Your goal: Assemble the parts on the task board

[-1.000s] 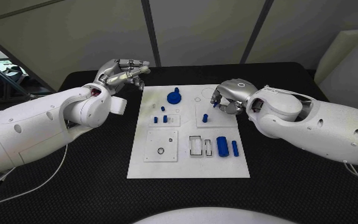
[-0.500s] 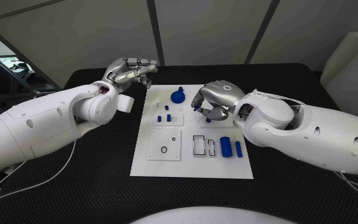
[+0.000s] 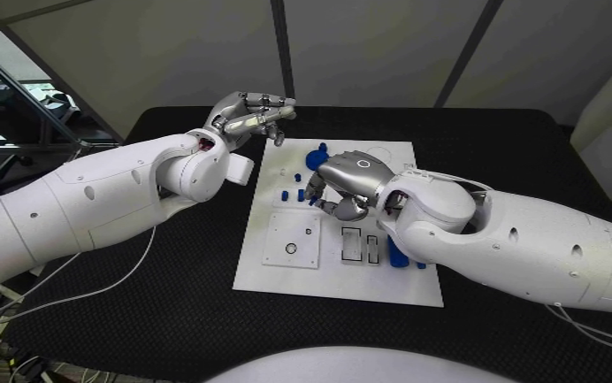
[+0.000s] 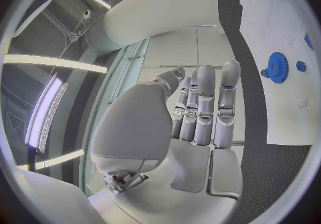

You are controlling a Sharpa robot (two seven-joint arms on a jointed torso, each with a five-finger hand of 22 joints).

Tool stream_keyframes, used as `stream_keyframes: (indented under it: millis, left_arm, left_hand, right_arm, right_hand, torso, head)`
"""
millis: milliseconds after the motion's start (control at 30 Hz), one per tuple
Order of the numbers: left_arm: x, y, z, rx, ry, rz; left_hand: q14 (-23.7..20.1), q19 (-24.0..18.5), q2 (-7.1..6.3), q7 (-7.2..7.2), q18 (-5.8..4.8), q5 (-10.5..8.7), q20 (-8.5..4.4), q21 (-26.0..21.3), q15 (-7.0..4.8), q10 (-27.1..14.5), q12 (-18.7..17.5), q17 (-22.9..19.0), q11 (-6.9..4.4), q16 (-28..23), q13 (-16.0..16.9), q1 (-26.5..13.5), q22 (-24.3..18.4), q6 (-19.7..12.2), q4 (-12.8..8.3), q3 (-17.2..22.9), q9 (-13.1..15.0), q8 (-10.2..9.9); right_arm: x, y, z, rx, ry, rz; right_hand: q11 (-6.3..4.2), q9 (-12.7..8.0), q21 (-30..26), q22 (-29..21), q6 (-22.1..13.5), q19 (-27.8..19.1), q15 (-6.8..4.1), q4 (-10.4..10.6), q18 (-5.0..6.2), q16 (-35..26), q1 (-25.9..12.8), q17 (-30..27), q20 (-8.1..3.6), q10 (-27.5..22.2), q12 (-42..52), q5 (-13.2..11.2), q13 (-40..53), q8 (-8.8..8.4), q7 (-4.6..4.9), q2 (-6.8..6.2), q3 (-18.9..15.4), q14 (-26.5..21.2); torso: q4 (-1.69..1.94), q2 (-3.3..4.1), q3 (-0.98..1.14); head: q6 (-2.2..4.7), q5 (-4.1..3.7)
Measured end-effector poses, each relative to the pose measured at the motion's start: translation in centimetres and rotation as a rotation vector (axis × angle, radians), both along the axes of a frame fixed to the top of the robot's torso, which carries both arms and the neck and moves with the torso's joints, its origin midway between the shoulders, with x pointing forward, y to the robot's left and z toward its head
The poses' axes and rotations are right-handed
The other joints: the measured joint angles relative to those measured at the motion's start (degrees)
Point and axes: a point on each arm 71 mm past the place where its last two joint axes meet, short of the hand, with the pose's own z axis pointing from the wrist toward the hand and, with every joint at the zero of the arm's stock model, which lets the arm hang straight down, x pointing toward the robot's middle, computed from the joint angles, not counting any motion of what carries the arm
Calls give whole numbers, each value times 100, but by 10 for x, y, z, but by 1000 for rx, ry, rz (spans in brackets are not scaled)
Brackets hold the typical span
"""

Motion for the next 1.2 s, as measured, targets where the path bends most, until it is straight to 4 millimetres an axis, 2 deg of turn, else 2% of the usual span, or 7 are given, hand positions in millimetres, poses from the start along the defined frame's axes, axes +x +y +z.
stream_keyframes:
  millis: [267, 567, 1200]
  left_arm:
    - [0, -9, -1, -5, 4, -19]
    - [0, -10, -1, -6, 6, -23]
    - [0, -10, -1, -6, 9, -26]
  left_hand:
    - [0, 0, 0, 0, 0, 0, 0, 0, 0, -20, 0, 0, 21, 0, 0, 0, 0, 0, 0, 0, 0, 0]
    - [0, 0, 0, 0, 0, 0, 0, 0, 0, -20, 0, -5, 20, 0, 0, 0, 0, 0, 0, 0, 1, 0]
    - [0, 0, 0, 0, 0, 0, 0, 0, 0, -41, 0, -10, -1, 0, 4, 0, -9, 0, 0, 0, 1, 0]
  right_arm:
    - [-4, 7, -17, -29, 41, 22]
    - [-6, 9, -28, -47, 71, 30]
    - [-6, 10, -37, -78, 95, 40]
  right_hand:
    - [0, -1, 0, 0, -1, 0, 0, 0, 0, 23, 0, 0, 0, 0, 0, 0, 0, -3, 0, 0, 0, 0]
    - [0, -2, 0, 0, -1, 0, 0, -16, 1, 23, 0, 1, 0, 0, 0, 0, 0, -3, -1, 0, -17, 0]
    - [0, -7, 0, 0, -9, 0, 0, -16, 1, 22, -45, -20, 0, 0, 0, -1, -6, -4, -7, -1, -17, 0]
  torso:
    - [-14, -1, 10]
    - [-10, -8, 12]
    - [-11, -6, 12]
  head:
    - [-59, 143]
    - [-126, 222]
    - [-189, 283]
